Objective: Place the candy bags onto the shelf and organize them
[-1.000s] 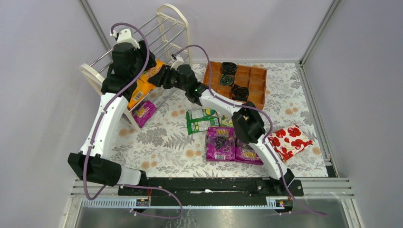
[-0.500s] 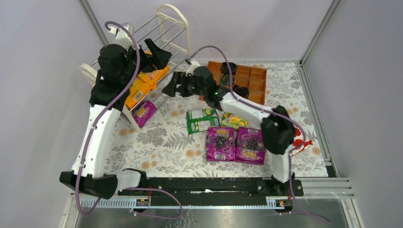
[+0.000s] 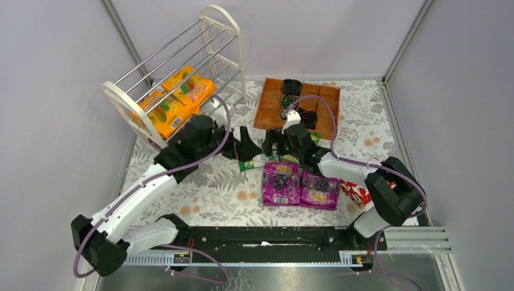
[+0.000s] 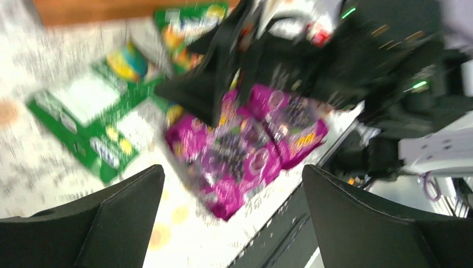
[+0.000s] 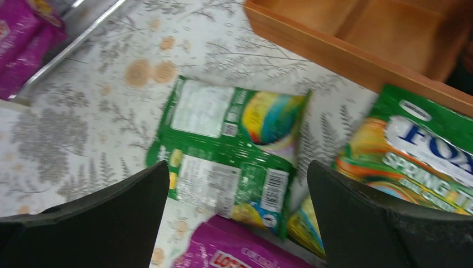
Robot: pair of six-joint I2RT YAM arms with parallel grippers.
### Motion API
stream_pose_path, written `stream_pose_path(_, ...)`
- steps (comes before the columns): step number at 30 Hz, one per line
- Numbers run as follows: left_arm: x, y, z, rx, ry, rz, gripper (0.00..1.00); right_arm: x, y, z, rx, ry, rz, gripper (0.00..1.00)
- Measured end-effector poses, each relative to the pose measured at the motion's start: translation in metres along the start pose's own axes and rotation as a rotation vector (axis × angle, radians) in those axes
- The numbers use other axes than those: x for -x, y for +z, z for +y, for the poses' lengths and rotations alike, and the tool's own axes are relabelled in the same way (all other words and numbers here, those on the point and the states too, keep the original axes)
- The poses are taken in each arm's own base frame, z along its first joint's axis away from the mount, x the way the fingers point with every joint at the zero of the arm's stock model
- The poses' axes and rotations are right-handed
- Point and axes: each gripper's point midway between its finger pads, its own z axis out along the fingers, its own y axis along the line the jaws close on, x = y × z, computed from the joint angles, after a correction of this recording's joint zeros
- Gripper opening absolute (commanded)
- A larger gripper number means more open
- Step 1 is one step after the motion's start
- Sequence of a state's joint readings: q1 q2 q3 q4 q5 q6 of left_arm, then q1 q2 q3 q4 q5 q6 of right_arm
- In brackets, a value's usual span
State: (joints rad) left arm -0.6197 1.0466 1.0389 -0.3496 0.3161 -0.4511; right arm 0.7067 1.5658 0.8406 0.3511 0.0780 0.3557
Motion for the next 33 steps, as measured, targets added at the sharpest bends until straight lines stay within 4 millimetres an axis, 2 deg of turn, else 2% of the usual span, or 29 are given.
stream_pose_path(3, -0.053, 0.007, 0.025, 0.081, -0.062, 0.110, 0.99, -0.010, -0.006, -0.019, -0.047, -0.019, -0.021, 1.00)
stream_pose_path(7, -0.089, 0.008, 0.050, 0.174, -0.137, 0.167, 0.99, -0.010, 0.000, -0.028, -0.066, -0.004, -0.022, 1.00)
stream_pose_path(12, -0.111, 0.014, 0.071, 0.260, -0.190, 0.199, 0.99, -0.010, 0.018, -0.034, -0.078, 0.054, -0.006, 1.00)
stream_pose_path(15, -0.120, 0.023, 0.081, 0.292, -0.217, 0.211, 0.99, -0.013, 0.022, -0.044, -0.086, 0.109, 0.008, 1.00)
stream_pose_path(17, -0.133, 0.032, 0.092, 0.322, -0.243, 0.235, 0.99, -0.013, 0.023, -0.049, -0.087, 0.140, 0.013, 1.00)
stream_pose_path(21, -0.155, 0.043, 0.107, 0.369, -0.271, 0.292, 0.96, -0.012, 0.027, -0.050, -0.060, 0.198, 0.017, 1.00)
stream_pose_path(24, -0.167, 0.049, 0.119, 0.411, -0.277, 0.326, 0.91, -0.024, 0.033, -0.051, -0.034, 0.255, 0.060, 1.00)
stream_pose_path(27, -0.179, 0.055, 0.130, 0.455, -0.289, 0.361, 0.88, -0.042, 0.039, -0.061, -0.039, 0.322, 0.118, 1.00)
stream_pose_path(33, -0.184, 0.065, 0.135, 0.465, -0.328, 0.358, 0.86, -0.040, 0.045, -0.060, -0.014, 0.412, 0.126, 1.00)
